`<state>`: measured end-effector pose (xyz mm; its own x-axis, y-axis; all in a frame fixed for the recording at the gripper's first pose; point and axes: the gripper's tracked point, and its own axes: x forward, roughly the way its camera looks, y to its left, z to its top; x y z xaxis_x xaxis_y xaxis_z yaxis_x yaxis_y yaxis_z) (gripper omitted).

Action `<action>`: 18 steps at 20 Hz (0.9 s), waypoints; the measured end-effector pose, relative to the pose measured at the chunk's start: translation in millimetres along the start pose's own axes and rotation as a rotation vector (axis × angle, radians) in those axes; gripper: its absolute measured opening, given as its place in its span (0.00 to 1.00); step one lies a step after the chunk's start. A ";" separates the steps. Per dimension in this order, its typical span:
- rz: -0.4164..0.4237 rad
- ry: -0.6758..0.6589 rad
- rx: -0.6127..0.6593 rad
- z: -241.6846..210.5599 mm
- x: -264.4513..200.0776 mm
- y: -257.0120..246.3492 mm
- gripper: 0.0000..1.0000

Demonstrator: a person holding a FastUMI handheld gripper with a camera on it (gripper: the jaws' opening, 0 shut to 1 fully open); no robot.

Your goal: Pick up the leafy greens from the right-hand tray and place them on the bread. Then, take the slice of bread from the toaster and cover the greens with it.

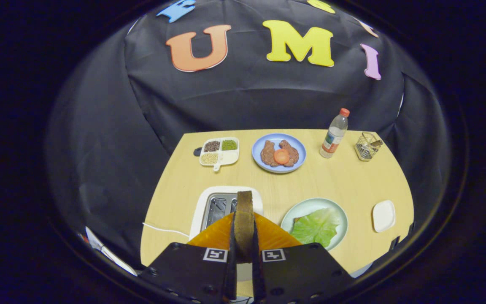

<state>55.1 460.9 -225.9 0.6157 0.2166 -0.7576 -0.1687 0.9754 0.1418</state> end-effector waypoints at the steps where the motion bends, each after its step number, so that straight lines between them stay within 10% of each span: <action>1: 0.006 -0.009 0.013 5.8 -7.1 -4.6 0.15; 18: -0.077 0.109 0.105 -30.7 46.4 -125.0 0.15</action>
<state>81.2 347.8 -298.4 0.5358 0.1405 -0.8326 -0.0389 0.9891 0.1419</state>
